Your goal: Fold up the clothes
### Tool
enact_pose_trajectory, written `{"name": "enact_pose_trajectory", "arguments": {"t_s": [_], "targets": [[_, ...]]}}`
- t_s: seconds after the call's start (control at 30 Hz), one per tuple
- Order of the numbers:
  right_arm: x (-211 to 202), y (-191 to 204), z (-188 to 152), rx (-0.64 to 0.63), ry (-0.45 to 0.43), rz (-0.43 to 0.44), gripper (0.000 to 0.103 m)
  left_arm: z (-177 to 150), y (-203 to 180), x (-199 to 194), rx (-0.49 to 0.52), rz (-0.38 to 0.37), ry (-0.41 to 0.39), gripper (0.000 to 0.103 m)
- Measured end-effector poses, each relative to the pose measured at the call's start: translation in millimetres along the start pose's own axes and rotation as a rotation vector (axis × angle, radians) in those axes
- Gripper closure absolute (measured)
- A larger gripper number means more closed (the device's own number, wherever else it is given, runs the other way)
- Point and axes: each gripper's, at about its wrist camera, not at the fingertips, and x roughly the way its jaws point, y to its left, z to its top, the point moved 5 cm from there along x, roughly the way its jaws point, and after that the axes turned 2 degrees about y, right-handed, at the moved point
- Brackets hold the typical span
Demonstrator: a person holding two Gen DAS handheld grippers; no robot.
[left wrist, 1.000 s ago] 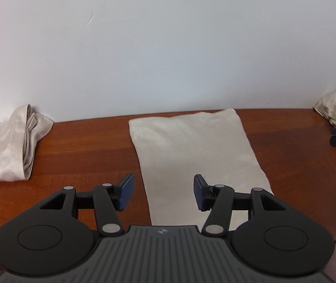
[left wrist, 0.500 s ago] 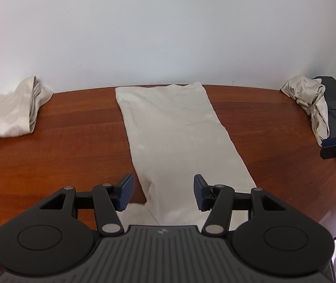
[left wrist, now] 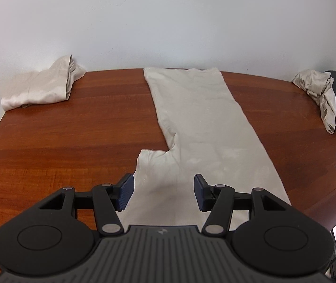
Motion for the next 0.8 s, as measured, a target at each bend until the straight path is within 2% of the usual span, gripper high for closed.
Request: {"name": "enact_pose_trajectory", "arguments": {"t_s": [0.23, 0.4, 0.5, 0.8], "targets": [[6.6, 24.6, -8.9, 0.067, -0.04, -0.03, 0.053, -5.8, 29.0, 12.9, -0.051, 0.0, 0.016, 0.041], [24.4, 48.2, -10.0, 0.154, -0.066, -0.087, 0.053, -3.9, 50.6, 20.0, 0.042, -0.042, -0.006, 0.041], [33.7, 66.7, -8.4, 0.223, -0.09, -0.117, 0.053, -1.8, 69.0, 27.7, 0.071, -0.074, 0.015, 0.041], [61.7, 112.8, -11.8, 0.357, -0.155, -0.209, 0.053, 14.7, 108.3, 39.6, 0.214, -0.154, 0.005, 0.041]]}}
